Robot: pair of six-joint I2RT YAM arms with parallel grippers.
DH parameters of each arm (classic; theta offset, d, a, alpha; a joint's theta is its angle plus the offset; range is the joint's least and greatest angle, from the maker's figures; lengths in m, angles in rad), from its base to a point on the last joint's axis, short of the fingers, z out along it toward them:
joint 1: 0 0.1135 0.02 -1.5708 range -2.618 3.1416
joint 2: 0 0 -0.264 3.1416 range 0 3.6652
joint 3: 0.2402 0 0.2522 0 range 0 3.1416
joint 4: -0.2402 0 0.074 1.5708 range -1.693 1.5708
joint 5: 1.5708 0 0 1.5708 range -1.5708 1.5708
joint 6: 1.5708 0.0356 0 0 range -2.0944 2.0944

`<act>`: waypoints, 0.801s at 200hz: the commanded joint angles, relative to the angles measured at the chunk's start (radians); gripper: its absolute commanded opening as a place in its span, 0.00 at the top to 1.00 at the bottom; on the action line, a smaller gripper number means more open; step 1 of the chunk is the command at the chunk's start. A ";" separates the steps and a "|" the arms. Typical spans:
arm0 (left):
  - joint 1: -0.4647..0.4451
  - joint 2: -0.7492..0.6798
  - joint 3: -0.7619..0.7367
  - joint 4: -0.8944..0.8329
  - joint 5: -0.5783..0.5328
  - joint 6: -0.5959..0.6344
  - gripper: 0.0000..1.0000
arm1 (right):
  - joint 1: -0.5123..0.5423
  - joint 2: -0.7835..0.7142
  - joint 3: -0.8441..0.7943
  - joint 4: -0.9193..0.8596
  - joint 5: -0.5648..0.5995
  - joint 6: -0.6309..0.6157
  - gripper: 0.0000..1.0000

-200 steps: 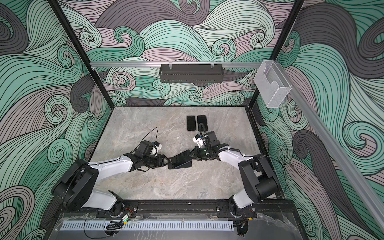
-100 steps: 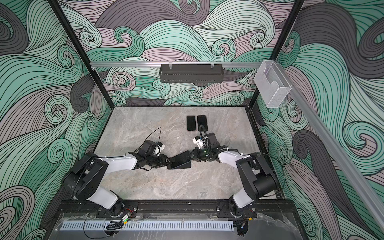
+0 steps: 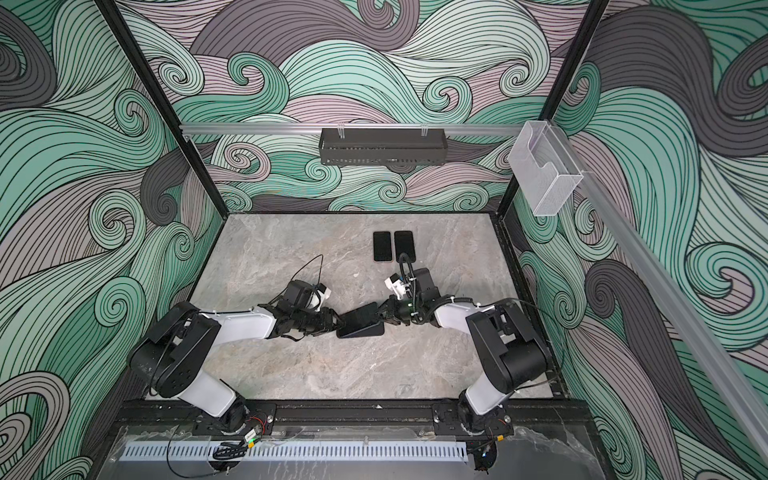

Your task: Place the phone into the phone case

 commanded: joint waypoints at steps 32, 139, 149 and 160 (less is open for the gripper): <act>-0.013 0.020 0.006 0.055 0.062 -0.023 0.55 | 0.015 0.040 -0.005 0.032 0.006 0.020 1.00; -0.013 0.023 0.001 0.057 0.057 -0.024 0.57 | 0.026 0.073 0.066 -0.242 0.121 -0.149 0.89; -0.013 0.023 0.001 0.056 0.057 -0.022 0.57 | 0.027 0.078 0.073 -0.260 0.130 -0.159 0.87; -0.013 0.022 0.001 0.052 0.057 -0.022 0.58 | 0.029 0.081 0.080 -0.279 0.141 -0.169 0.84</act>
